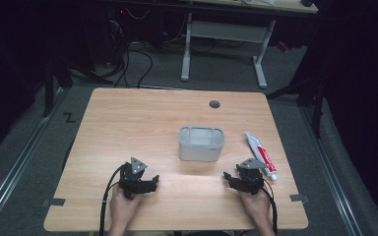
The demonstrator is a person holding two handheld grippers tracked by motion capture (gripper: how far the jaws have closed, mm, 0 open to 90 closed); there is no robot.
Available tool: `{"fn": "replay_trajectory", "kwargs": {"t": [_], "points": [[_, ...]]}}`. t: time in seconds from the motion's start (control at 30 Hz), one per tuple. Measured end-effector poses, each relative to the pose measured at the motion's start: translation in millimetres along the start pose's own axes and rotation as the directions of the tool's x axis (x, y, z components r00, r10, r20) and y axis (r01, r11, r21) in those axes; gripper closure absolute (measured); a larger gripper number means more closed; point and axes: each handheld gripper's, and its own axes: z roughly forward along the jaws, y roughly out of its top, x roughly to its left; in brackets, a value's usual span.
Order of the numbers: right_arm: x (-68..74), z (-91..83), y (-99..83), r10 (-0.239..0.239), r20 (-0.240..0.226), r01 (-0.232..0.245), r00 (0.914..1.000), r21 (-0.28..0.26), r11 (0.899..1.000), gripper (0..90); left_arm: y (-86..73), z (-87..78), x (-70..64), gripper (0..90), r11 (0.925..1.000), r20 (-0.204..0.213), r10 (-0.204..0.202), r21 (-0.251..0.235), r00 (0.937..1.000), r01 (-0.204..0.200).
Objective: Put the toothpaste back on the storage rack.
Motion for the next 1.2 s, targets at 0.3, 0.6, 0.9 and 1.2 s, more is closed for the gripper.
{"fn": "replay_trajectory", "kwargs": {"t": [0.3,0.6,0.9,1.2], "points": [[0.4,0.3,0.2,0.004,0.005,-0.004,1.0000,0.000,1.000,37.2,0.0,0.0,0.0,16.3,1.0000,0.000,0.000,0.000,1.0000,0.000],[0.6,0.0,0.1,0.006,0.005,-0.006,1.0000,0.001,1.000,36.7,0.0,-0.1,0.0,16.3,1.0000,0.001,0.000,0.000,1.0000,0.000],[1.1,-1.8,-1.7,0.008,0.008,-0.008,0.9999,0.005,1.000,33.0,0.0,-0.1,0.1,16.3,1.0000,0.001,0.000,0.000,1.0000,0.000],[-0.2,-11.9,-4.9,0.055,-0.032,-0.056,0.9980,-0.040,0.998,36.6,0.0,-0.1,0.1,16.3,1.0000,0.001,0.000,0.000,1.0000,0.000]]}}
